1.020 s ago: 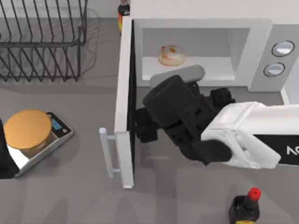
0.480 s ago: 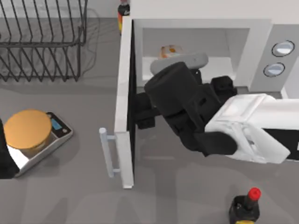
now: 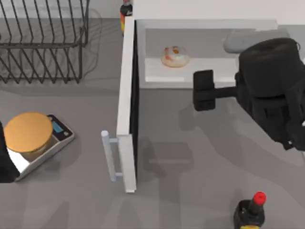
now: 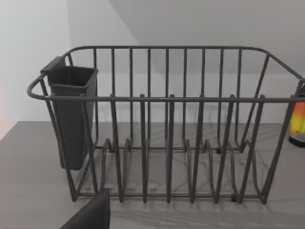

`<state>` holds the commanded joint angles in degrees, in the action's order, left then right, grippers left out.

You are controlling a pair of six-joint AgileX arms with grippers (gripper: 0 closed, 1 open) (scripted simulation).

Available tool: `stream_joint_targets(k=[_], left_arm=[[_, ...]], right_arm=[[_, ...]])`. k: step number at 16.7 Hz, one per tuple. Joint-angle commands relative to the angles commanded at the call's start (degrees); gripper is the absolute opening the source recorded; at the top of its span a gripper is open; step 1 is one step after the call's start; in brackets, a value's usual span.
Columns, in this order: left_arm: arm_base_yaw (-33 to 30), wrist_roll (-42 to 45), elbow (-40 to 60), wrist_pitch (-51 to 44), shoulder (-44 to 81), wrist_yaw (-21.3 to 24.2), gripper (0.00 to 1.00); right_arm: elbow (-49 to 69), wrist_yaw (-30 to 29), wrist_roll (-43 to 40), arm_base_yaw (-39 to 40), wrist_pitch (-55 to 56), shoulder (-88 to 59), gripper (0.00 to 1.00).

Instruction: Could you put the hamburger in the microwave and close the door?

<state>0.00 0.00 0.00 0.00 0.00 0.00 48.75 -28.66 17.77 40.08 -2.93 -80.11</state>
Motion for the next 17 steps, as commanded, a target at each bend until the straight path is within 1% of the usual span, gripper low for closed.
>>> stream_joint_targets(k=[10,14,17], left_arm=[[0.00,0.00,0.00,0.00,0.00,0.00,1.00],[0.00,0.00,0.00,0.00,0.00,0.00,1.00],[0.00,0.00,0.00,0.00,0.00,0.00,1.00]], right_arm=[[-34.95,19.56,-11.92,-26.99,-0.02,59.52,1.00],[-44.87,25.89,-15.99,-36.06,1.61,74.53,1.00],[-48.46,28.42,-17.61,-39.74,2.80,79.64,1.00]])
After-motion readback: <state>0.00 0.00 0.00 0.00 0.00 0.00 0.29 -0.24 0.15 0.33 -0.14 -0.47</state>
